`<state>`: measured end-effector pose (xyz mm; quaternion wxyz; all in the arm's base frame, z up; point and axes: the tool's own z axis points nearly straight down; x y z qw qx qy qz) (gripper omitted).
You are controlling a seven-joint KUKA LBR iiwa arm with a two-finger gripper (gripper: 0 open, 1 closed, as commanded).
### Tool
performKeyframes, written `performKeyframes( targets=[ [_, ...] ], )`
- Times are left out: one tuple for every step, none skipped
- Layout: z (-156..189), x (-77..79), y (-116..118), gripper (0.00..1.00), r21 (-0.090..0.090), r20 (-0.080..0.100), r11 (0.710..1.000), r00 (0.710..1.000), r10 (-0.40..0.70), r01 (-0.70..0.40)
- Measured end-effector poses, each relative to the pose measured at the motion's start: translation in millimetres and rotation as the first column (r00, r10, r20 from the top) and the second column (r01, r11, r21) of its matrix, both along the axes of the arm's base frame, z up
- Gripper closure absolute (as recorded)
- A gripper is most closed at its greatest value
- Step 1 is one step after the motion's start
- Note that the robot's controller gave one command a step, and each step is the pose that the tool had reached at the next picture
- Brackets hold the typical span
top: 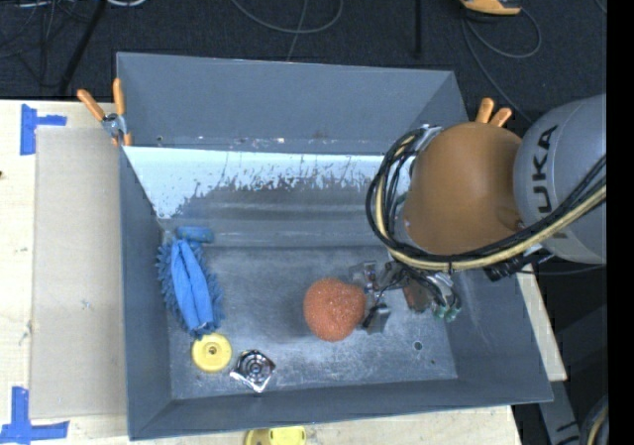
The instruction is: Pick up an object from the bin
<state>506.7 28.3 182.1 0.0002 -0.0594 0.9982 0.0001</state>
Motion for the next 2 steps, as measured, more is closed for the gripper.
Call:
performKeyframes(
  targets=[
    [0,0.0,0,1.0,0.0,0.0,1.0,1.0,0.0,0.0],
    [126,22.5,5,1.0,0.0,0.002,1.0,1.0,0.013,-0.013]
  ],
)
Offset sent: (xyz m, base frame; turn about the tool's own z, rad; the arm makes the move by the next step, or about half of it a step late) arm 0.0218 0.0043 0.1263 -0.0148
